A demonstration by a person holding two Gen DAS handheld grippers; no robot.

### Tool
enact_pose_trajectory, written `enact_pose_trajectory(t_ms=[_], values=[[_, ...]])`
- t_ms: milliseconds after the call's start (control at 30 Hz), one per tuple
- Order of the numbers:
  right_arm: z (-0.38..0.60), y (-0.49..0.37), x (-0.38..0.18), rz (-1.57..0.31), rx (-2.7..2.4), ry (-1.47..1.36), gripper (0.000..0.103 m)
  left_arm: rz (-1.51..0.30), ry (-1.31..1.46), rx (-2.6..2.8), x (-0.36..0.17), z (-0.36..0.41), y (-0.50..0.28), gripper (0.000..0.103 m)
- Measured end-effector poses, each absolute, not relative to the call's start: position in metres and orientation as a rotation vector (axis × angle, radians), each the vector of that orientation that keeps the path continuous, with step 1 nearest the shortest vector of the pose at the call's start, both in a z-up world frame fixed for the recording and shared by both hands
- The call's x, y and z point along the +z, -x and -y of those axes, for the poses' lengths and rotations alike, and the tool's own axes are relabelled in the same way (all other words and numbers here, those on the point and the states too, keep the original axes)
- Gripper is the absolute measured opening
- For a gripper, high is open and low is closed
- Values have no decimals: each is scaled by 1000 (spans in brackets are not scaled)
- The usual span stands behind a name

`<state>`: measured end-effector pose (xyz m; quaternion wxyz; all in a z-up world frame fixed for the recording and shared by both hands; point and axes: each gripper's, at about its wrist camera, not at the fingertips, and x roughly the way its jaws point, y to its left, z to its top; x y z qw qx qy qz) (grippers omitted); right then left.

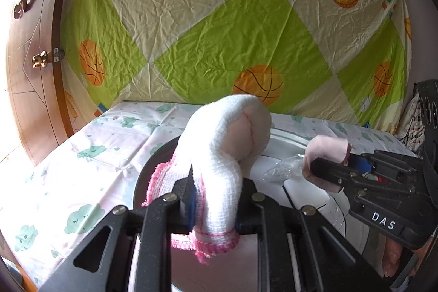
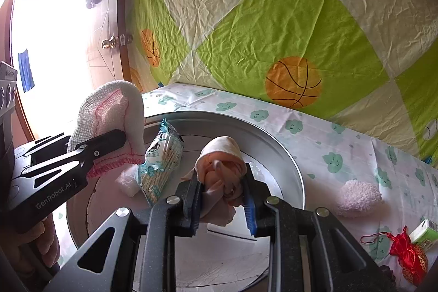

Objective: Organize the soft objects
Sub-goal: 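Open both grippers to drop the two cloths into the tin, then grasp the dark purple fuzzy ball with the left gripper while the right gripper approaches the red pouch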

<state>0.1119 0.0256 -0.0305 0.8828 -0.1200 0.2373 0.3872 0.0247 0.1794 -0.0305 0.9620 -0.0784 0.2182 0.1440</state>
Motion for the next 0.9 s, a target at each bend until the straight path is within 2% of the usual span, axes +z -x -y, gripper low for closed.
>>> enact_pose_trajectory(t_ms=[133,200,233,267,300,333,367,433,533,600,667,733,900], values=[[-37,-114,-37,-517,812,270,28,-455,152,295,-33,-179,-28,18],[-39,-116,-39,-528,809,269,32,-466,150,296,-35,-179,-31,19],[-39,-118,-40,-535,807,265,39,-470,148,302,-35,-179,-31,24],[-39,-120,-41,-541,804,258,52,-471,146,311,-36,-179,-32,34],[-38,-122,-42,-548,803,250,59,-469,146,315,-36,-178,-31,42],[-36,-123,-41,-552,803,241,69,-466,143,323,-35,-177,-30,56],[-34,-123,-41,-552,799,231,73,-454,139,321,-33,-175,-28,61],[-25,-123,-38,-543,779,206,73,-430,132,303,-28,-169,-24,64],[-7,-120,-31,-520,760,185,73,-400,126,303,-22,-159,-19,78],[8,-119,-27,-509,745,176,74,-380,124,296,-18,-151,-18,81],[27,-118,-24,-502,725,158,76,-367,125,281,-15,-141,-17,93],[46,-119,-23,-501,705,138,76,-350,115,269,-12,-130,-17,96],[89,-115,-24,-508,664,114,76,-352,91,217,-9,-102,-23,97]])
